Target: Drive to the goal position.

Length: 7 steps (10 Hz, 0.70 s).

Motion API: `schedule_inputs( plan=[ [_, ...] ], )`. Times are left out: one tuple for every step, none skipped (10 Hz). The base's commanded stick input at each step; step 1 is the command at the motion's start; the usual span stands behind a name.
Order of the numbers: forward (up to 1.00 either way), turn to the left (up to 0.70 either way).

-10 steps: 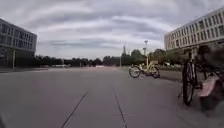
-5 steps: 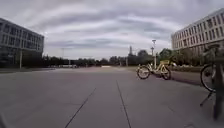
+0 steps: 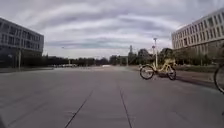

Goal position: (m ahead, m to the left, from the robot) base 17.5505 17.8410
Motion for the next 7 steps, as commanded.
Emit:
schedule_inputs(
  plan=[
    [0.85,0.0],
    [0.85,0.0],
    [0.85,0.0],
    [0.85,0.0],
    [0.85,0.0],
    [0.85,0.0],
    [0.85,0.0]
  ],
)
